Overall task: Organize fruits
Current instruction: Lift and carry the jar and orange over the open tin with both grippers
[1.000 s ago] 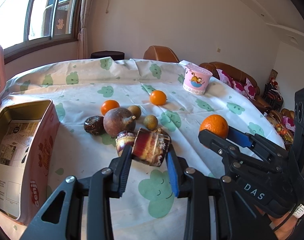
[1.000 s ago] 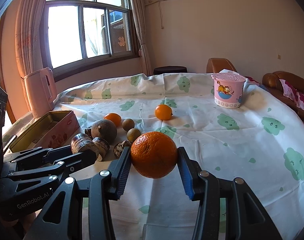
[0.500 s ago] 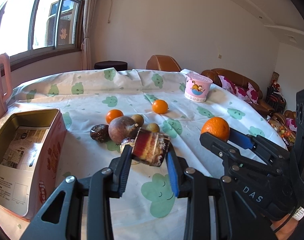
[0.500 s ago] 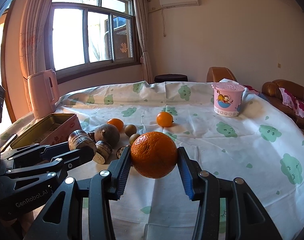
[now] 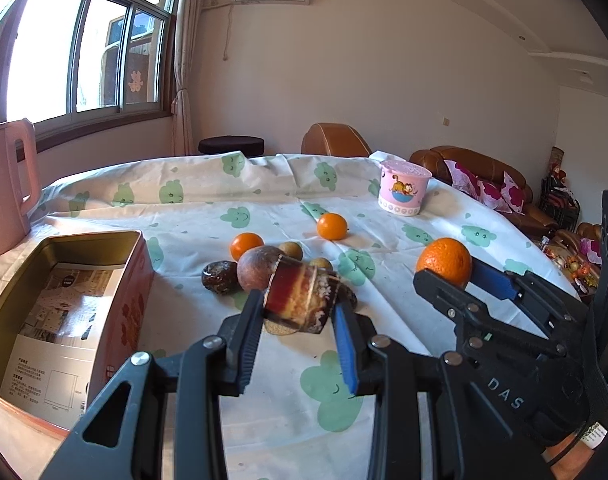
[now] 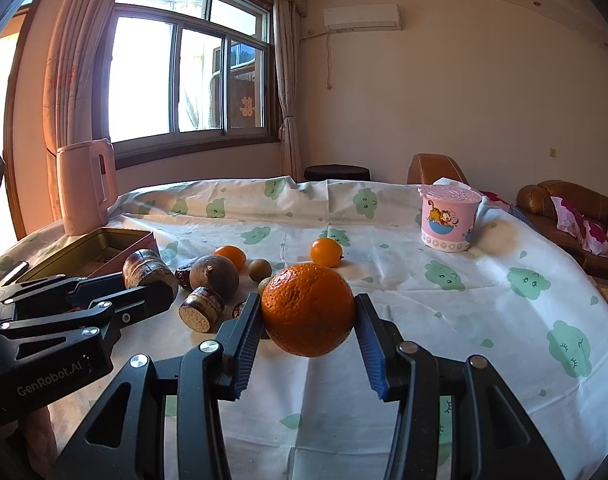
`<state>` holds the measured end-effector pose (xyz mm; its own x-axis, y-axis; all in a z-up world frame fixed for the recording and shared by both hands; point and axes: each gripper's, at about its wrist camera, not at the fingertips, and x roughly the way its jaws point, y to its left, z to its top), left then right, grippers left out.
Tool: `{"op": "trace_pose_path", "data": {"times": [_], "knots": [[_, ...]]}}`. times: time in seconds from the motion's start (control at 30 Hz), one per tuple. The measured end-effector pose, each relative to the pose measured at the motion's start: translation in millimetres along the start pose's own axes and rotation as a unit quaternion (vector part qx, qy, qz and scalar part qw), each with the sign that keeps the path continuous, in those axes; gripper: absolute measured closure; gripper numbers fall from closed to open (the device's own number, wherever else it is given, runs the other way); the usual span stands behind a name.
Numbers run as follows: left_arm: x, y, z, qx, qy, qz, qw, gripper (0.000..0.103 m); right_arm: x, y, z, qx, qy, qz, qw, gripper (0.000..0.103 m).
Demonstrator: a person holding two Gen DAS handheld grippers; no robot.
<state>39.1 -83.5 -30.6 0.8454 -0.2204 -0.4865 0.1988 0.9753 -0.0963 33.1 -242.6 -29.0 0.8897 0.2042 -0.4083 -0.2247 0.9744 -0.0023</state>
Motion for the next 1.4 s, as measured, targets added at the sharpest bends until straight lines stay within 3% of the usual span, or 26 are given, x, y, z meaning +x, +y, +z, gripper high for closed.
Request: {"op": "trace_pose_path", "data": {"times": [0.4,1.4], "knots": [[-19.0,24.2,5.2,-0.011,-0.017,0.029,0.9994,0.067,-6.8,15.5,15.6,-0.021,-0.017,0.004,1.0,0.055],[-48.8,119.8,19.6,-0.044,-0.032,0.116,0.9917,0.067,0.6,119.2,82.2,-0.093,-0.04,0.108,0.989,0.055]]}}
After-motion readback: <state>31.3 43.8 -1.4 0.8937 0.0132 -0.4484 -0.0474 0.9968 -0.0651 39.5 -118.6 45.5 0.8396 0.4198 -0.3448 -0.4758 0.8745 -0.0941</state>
